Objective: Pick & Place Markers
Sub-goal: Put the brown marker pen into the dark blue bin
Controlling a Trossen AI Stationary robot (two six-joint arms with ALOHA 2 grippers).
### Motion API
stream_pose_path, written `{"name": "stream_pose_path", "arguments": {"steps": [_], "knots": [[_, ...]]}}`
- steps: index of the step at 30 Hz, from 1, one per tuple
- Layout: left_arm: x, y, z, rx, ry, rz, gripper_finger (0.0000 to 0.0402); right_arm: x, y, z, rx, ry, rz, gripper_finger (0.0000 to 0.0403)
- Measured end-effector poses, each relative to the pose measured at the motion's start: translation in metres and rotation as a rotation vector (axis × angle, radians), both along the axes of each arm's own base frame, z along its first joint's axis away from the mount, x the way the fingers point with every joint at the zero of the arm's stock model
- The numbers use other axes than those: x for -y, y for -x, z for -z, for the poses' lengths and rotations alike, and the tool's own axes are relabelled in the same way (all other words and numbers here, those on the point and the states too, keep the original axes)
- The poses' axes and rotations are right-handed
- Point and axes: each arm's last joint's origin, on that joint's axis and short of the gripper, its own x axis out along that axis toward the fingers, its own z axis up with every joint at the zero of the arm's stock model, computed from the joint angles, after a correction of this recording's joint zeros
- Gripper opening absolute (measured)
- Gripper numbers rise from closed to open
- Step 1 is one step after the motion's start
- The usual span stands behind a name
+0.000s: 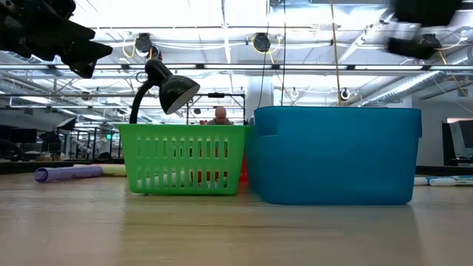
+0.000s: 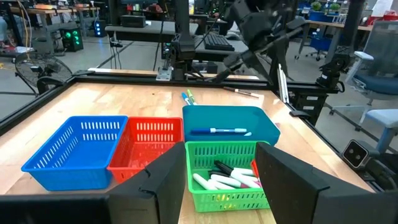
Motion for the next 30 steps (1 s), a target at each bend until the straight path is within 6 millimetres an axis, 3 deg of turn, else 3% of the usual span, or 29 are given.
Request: {"name": "stream_pose_path", "arguments": {"steps": [3,6,10,16,21,30], "knots": [[0.000,0.000,0.000,0.000,0.000,0.000,0.0198,-0.006,0.034,-0.001,-0.249,-0.103,-0.009,0.0135],[0.000,0.000,0.000,0.000,0.000,0.000,0.0198,-0.010,0.063,0.003,-0.476,-0.126,0.106,0.0128],[0.000,0.000,0.000,-0.001,0.000,0.000,0.0198,-0.018,0.096,0.023,-0.790,-0.125,0.292,0.0119],[0.000,0.000,0.000,-0.002,0.000,0.000,0.0198,-0.027,0.130,0.060,-1.065,-0.135,0.367,0.0078],[0.000,0.000,0.000,-0.002,0.000,0.000,0.0198,-0.027,0.143,0.085,-1.148,-0.127,0.394,0.0009],[0.000,0.000,0.000,-0.001,0.000,0.003,0.0198,-0.009,0.146,0.102,-1.113,-0.014,0.545,0.0002]]}}
